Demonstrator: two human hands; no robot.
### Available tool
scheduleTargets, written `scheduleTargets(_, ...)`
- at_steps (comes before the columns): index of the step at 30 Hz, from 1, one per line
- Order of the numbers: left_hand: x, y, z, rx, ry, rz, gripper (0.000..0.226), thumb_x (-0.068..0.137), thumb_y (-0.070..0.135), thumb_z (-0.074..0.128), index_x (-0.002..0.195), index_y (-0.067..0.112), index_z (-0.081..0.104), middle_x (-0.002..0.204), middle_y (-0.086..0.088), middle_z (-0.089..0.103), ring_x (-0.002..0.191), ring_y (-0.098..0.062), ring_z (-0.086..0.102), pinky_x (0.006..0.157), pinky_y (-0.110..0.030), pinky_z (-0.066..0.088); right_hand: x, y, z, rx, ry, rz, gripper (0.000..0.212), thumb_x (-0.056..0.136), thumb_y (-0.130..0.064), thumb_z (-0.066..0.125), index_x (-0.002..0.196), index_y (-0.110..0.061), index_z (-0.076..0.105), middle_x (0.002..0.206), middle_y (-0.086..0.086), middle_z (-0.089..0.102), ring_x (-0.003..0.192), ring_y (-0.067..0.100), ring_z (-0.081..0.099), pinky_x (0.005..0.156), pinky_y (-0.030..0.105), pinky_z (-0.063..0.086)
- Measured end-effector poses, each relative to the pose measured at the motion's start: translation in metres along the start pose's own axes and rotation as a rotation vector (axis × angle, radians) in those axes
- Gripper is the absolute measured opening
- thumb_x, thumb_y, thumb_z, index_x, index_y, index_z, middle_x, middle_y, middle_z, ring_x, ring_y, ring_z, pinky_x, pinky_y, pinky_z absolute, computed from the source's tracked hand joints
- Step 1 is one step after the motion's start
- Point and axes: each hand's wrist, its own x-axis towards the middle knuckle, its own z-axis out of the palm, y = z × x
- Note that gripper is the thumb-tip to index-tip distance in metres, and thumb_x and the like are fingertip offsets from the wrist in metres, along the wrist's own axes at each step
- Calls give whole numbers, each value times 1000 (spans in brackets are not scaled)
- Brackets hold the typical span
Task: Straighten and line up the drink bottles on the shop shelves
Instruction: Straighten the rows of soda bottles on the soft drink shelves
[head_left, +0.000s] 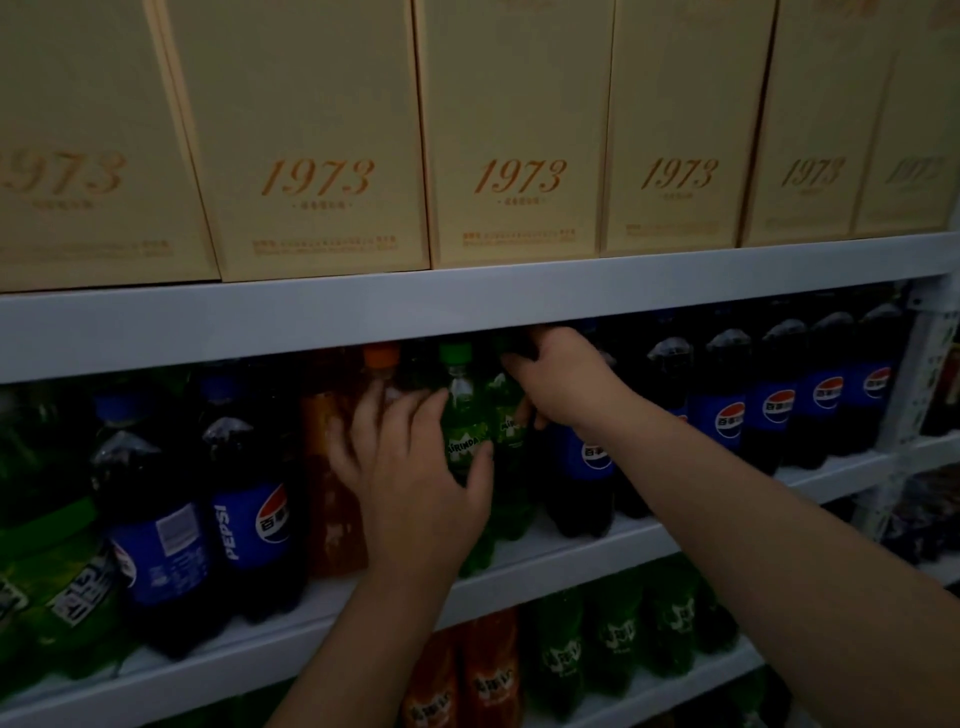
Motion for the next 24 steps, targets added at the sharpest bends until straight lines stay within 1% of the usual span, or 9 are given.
scheduleTargets(3,3,5,2,87,-19,34,69,71,50,71,125,13,53,122,-8,57,129,-32,36,107,-57,16,2,2,1,-164,32,-37,30,91,-29,58,116,-12,56,89,8,63,61,18,63,44,24,46)
scheduleTargets(5,7,9,2,137,-54,14,79,69,55,71,130,11,47,122,-9,56,122,-32,39,98,-53,24,1,1,-1,-250,33,-53,36,88,-39,60,115,-15,56,87,2,60,69,16,61,46,24,46)
scheduleTargets(9,17,15,-3,134,-128,5,90,65,55,78,133,6,44,113,-16,58,97,-34,56,71,-40,45,-1,-2,-6,-363,85,-92,32,84,-46,62,103,-21,57,77,-4,58,61,10,58,37,16,38)
scheduleTargets(11,21,18,-6,109,-144,-39,92,63,53,81,133,6,43,111,-16,59,79,-29,63,50,-27,40,-1,-1,-5,-302,67,-88,25,86,-39,60,99,-18,57,76,0,61,59,12,59,34,16,37)
scheduleTargets(12,22,19,-7,108,-160,-65,93,64,54,80,134,7,41,111,-15,59,73,-28,64,48,-25,35,-2,-1,-5,-224,45,-72,22,87,-33,60,102,-17,58,78,4,62,58,14,60,34,16,37)
scheduleTargets(14,23,21,-5,107,-229,-111,99,66,60,75,139,10,31,115,-12,58,78,-26,64,51,-27,36,-2,-1,-7,-118,21,-66,20,88,-23,60,107,-18,58,81,6,63,52,15,58,34,16,37)
scheduleTargets(17,24,19,1,55,-282,-142,102,68,61,73,143,15,22,125,-8,53,94,-25,61,61,-34,48,-2,0,-7,-93,45,-107,24,87,-19,63,111,-22,58,82,4,62,46,11,55,33,15,35)
scheduleTargets(20,27,17,3,-64,-273,-165,96,69,50,77,142,20,23,127,-5,52,101,-23,58,68,-38,53,-2,2,-4,-79,116,-146,27,84,-23,68,109,-26,60,83,-3,61,51,7,56,34,13,37)
scheduleTargets(24,34,11,4,-216,-298,-184,82,69,41,78,135,25,33,121,0,56,103,-19,57,70,-32,49,-4,5,-1,-50,196,-162,25,76,-33,76,96,-33,61,81,-16,60,65,2,60,45,13,46)
